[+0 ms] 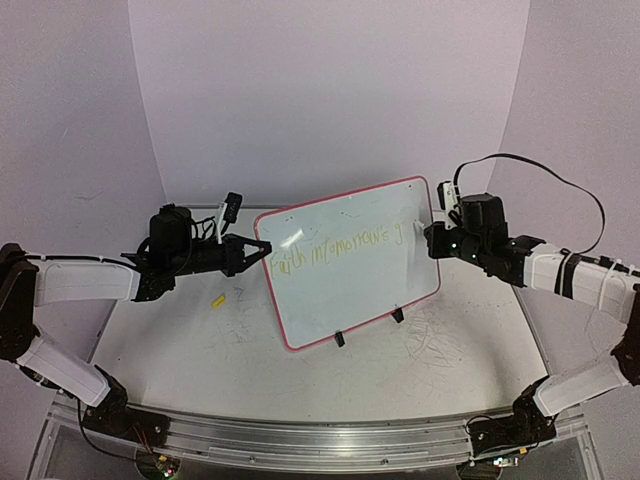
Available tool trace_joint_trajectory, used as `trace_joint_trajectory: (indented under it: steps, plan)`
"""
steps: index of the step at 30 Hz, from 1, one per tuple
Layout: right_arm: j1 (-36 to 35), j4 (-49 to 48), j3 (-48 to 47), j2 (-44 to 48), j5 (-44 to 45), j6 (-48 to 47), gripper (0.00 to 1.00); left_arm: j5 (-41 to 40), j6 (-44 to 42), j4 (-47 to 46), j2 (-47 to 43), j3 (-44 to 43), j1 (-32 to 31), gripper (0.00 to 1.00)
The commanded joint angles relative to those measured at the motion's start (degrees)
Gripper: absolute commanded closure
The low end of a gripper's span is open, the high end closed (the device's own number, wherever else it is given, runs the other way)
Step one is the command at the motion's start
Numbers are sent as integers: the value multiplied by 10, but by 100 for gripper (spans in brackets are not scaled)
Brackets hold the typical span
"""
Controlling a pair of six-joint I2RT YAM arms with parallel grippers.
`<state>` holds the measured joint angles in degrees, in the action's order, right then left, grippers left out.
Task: Write a sentence on the whiteboard
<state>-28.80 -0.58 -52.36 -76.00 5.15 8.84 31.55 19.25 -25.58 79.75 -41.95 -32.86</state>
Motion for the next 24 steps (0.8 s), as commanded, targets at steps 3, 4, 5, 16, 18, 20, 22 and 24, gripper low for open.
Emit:
trace_joint_trajectory:
  steps: [3,4,5,16,18,20,22,24]
  plan:
    - [-1,-20,-16,-14,-17,-3,100,-19,-57,37,2,-6,-3,100]
    - [-2,-23,-16,-15,-19,-2,100,-19,-57,37,2,-6,-3,100]
    - [-2,-25,-15,-15,-20,-1,100,-19,-57,37,2,-7,-3,100]
    - [-2,-39,-29,-32,-19,2,100,-17,-59,37,8,-11,-3,100]
    - [-2,-41,-30,-35,-20,2,100,-16,-59,37,8,-10,-3,100]
    - [-2,-42,-32,-37,-19,2,100,-17,-59,37,8,-9,-3,100]
    - [-2,-43,-33,-37,-15,2,100,-17,-59,37,8,-8,-3,100]
    - [-1,-43,-32,-34,-10,2,100,-17,-60,37,8,-8,-3,100]
